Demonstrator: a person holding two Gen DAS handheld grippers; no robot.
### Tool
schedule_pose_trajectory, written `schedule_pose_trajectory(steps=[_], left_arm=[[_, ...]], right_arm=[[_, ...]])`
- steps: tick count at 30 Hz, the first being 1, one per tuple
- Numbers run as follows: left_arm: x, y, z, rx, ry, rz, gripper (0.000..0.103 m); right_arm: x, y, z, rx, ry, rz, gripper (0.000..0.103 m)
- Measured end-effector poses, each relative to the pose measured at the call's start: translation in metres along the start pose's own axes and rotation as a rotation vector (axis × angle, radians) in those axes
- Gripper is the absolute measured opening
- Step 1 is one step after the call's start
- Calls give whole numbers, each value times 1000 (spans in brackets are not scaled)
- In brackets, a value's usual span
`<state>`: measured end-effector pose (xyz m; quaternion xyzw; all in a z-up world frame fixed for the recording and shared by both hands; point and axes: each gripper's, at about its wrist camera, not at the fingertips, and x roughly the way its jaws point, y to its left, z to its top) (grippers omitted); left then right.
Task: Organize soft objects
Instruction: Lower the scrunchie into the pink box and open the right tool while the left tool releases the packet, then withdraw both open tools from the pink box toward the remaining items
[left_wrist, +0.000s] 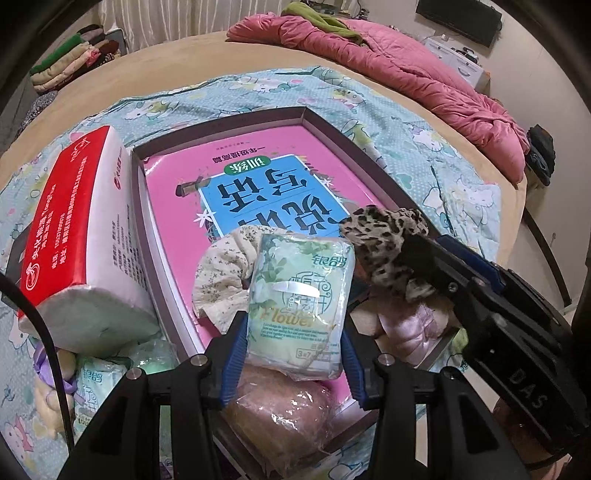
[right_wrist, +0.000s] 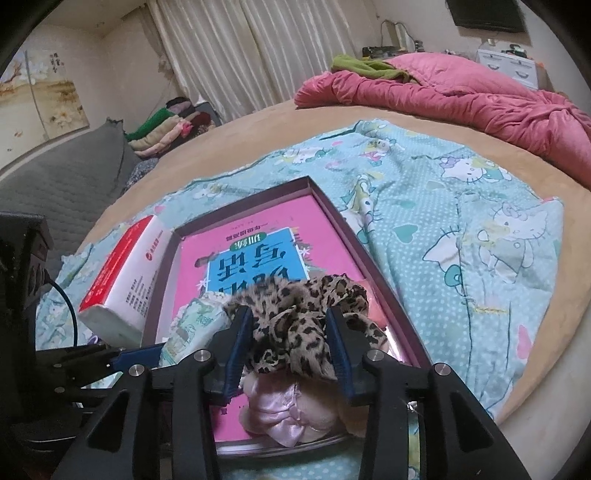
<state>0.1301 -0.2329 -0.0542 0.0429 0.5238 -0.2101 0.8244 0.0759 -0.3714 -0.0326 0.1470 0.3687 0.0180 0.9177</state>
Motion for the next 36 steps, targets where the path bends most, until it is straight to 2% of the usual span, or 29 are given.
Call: schedule_pose_trajectory(steps=[8, 10, 12, 15, 25, 36], left_arm=[[0, -1, 1, 5, -6, -6, 47], [-1, -3, 1, 10, -7, -7, 48], [-2, -5, 1, 14, -9, -11, 48], [-3, -7, 1, 20, -13, -4, 50], [-8, -10, 0, 40, -28, 3, 56], [-21, -5, -3, 28, -42, 10, 69]], right_arm=[[-7, -3, 2, 34, -18, -3, 59], [-9, -4, 3, 42, -29, -3, 62], [-12, -4, 3, 44, -41, -16, 70], [-15, -4, 3, 42, -51, -24, 73], [-20, -5, 4, 51, -63, -47, 75], [-28, -7, 5, 68, -78, -67, 77]])
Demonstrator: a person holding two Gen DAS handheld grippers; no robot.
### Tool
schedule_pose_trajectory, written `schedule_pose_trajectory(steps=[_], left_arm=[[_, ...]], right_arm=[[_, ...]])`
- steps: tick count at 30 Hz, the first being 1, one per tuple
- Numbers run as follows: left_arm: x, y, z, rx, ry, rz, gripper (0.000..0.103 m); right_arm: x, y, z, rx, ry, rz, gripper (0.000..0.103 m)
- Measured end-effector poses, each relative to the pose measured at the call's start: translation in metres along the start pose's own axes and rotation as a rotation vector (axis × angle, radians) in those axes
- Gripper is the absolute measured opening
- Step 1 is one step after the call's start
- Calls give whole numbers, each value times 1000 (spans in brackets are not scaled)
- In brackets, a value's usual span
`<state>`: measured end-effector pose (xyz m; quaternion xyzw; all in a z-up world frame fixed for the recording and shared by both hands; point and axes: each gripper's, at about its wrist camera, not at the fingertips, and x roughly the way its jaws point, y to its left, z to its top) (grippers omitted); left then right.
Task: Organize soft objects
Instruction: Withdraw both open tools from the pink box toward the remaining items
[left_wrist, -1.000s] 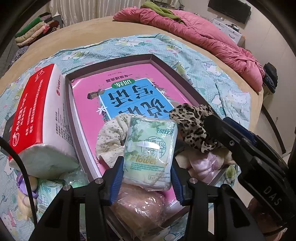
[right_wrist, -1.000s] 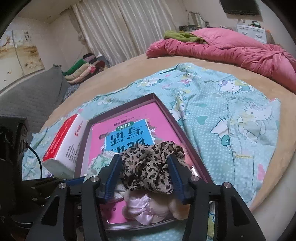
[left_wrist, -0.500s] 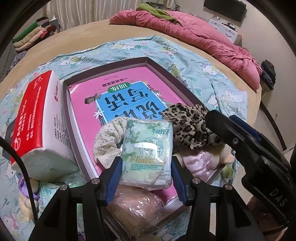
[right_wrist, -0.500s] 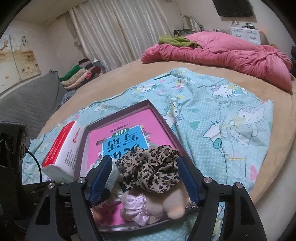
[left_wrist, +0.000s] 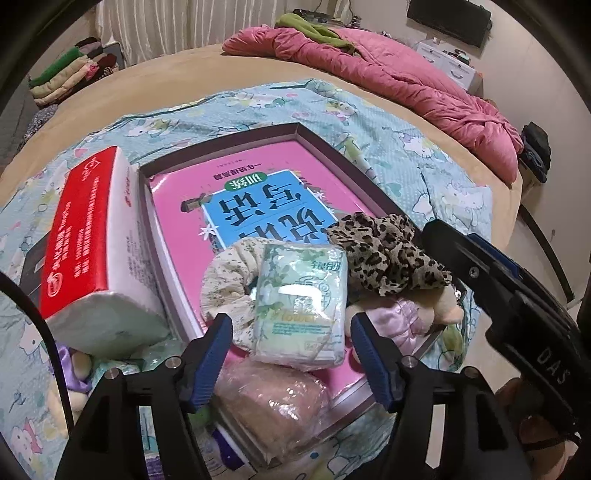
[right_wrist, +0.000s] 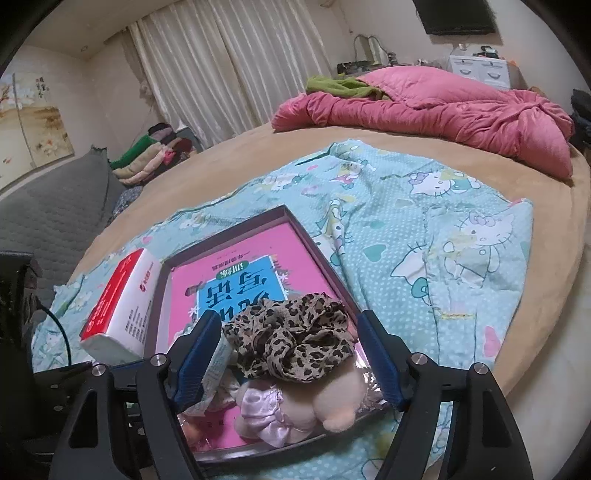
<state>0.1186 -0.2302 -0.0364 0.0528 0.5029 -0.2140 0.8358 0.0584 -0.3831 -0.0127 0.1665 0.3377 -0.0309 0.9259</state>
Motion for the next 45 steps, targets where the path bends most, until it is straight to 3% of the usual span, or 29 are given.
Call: schedule_pose_trajectory(steps=[10, 45], left_arm=[[-20, 16, -8, -32, -32, -2, 75], [-106, 70, -23, -96, -166, 50, 76]], right_arm=[[-7, 3, 0, -1, -9, -25, 78], [-51, 68, 20, -80, -97, 9, 80]])
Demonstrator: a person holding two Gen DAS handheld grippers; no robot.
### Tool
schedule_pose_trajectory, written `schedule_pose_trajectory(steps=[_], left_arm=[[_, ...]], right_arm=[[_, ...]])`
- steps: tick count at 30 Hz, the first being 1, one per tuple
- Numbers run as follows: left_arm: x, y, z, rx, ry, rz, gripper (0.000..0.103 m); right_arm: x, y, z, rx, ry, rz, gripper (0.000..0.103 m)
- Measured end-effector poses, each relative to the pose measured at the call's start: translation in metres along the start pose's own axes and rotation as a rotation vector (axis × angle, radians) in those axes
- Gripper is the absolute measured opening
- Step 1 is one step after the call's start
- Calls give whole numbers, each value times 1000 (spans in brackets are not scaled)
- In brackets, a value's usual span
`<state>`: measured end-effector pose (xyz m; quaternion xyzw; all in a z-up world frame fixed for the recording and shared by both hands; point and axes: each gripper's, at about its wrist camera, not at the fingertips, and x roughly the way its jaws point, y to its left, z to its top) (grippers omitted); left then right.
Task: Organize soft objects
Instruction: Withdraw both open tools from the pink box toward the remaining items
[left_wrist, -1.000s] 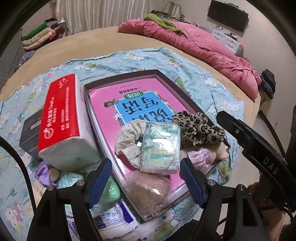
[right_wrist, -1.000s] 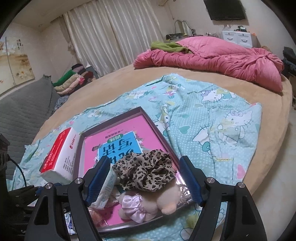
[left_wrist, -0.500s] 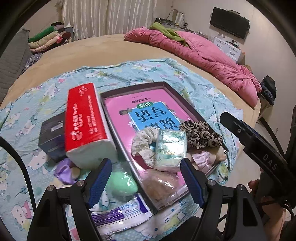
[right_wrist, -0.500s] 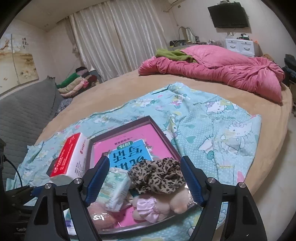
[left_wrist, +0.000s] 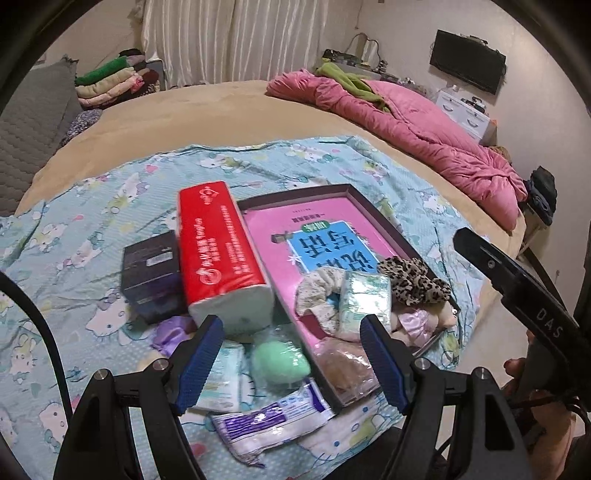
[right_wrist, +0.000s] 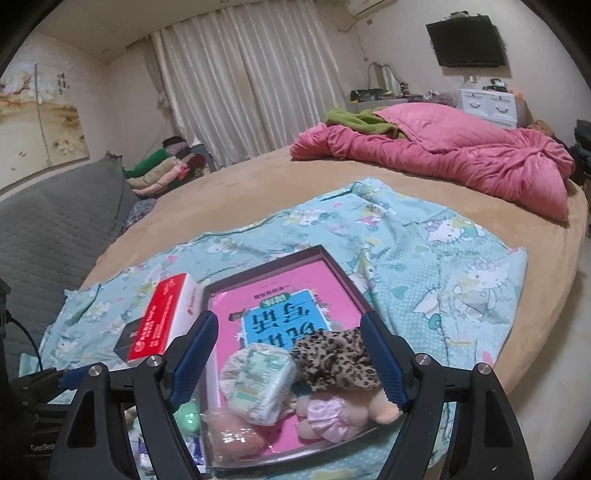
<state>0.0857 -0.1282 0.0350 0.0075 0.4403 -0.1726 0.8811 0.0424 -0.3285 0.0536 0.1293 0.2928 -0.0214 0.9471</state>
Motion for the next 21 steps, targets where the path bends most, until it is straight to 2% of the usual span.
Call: schedule_pose_trajectory(steps=[21], left_arm=[[-44, 96, -3, -151, -39, 115, 76]], right_arm=[[-11, 52, 5, -92, 4, 72, 81]])
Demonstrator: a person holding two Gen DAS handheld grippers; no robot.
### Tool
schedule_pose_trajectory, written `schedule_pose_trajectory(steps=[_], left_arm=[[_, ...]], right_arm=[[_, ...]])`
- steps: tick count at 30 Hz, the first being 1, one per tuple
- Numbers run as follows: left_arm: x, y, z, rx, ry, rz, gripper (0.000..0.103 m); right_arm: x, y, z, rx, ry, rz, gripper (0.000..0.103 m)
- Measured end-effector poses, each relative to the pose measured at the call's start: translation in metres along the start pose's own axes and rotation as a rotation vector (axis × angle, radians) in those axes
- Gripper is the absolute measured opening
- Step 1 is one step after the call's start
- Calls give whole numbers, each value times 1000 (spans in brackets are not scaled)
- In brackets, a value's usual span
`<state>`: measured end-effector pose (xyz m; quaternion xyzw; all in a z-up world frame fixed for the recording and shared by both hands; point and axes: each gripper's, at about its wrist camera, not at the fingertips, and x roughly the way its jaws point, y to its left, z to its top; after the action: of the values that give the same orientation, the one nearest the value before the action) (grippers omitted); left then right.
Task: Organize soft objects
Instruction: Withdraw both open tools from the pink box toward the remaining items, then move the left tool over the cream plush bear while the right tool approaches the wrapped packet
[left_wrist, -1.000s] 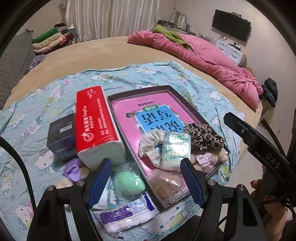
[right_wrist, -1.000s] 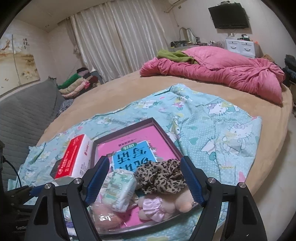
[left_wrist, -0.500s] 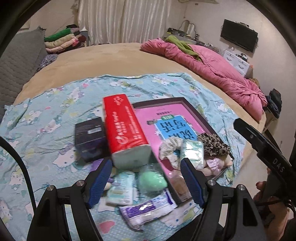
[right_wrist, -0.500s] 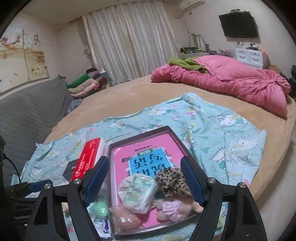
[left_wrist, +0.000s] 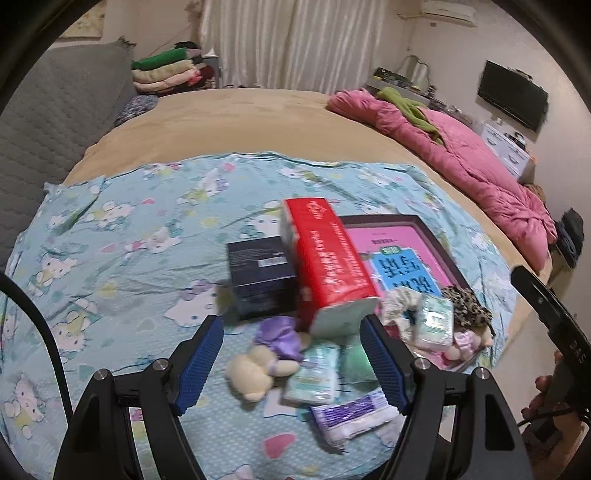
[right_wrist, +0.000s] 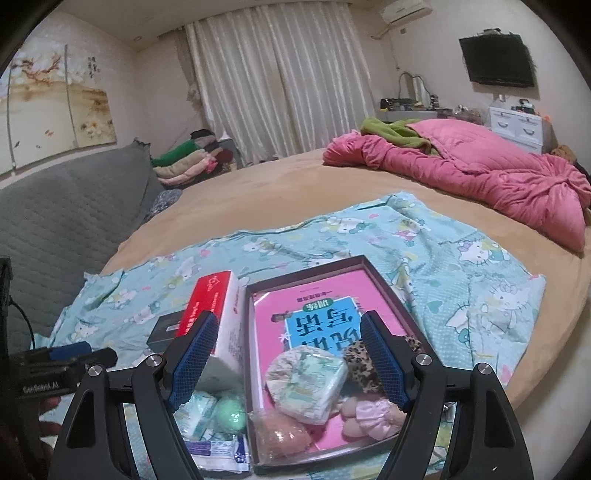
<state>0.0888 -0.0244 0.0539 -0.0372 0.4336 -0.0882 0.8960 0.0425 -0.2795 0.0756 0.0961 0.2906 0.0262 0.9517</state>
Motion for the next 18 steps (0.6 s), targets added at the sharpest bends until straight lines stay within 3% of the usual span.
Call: schedule_pose_trajectory(steps=[10, 18], left_arm=[[-2, 42, -4, -55, -2, 34, 76], [5, 57, -10, -67, 18, 13, 76]], right_arm=[[3, 26, -9, -47, 32, 53, 81], [5, 55, -34, -49, 130, 115, 81]])
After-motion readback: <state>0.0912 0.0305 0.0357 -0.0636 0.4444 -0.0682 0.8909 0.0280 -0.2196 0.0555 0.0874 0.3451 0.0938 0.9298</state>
